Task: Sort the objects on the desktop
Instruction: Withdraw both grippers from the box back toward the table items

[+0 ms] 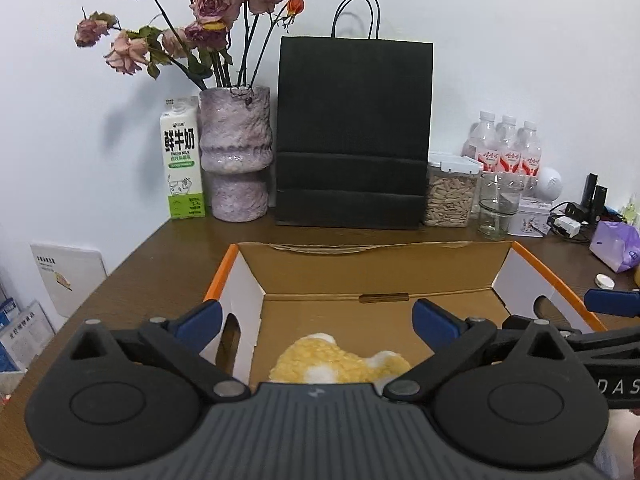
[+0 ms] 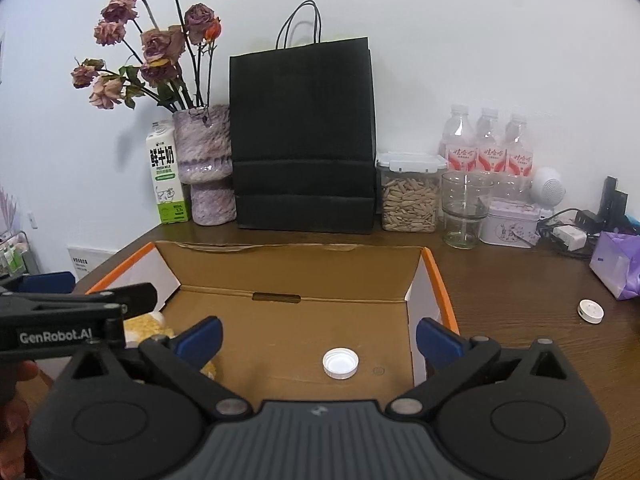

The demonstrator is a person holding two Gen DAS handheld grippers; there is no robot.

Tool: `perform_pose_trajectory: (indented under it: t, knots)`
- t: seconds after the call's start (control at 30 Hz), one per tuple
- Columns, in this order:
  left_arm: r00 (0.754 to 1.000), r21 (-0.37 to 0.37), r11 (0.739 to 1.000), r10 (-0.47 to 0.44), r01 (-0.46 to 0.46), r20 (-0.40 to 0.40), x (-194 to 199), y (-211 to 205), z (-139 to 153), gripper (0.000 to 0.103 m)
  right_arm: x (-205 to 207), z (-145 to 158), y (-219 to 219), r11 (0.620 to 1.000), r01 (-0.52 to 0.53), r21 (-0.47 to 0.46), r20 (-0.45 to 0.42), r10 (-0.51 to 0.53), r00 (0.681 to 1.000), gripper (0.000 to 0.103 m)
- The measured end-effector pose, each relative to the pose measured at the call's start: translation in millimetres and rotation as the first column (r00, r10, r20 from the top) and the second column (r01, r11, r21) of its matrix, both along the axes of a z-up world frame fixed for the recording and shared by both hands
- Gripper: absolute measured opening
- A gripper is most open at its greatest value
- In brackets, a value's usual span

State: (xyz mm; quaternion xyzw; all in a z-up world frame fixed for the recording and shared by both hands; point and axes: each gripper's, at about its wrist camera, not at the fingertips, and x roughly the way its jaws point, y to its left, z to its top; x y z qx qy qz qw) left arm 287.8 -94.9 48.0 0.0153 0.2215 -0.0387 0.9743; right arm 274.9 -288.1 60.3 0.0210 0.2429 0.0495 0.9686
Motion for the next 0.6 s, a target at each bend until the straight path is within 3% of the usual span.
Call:
perform_pose_trajectory:
  t: [0.6]
  knots:
    - [1.000, 0.009, 1.000, 0.010, -0.010, 0.012, -7.0, -0.9, 13.9, 0.103, -9.4, 14.6, 3.0, 1.000, -0.016, 0.002, -0.004, 0.016, 1.000, 0.103]
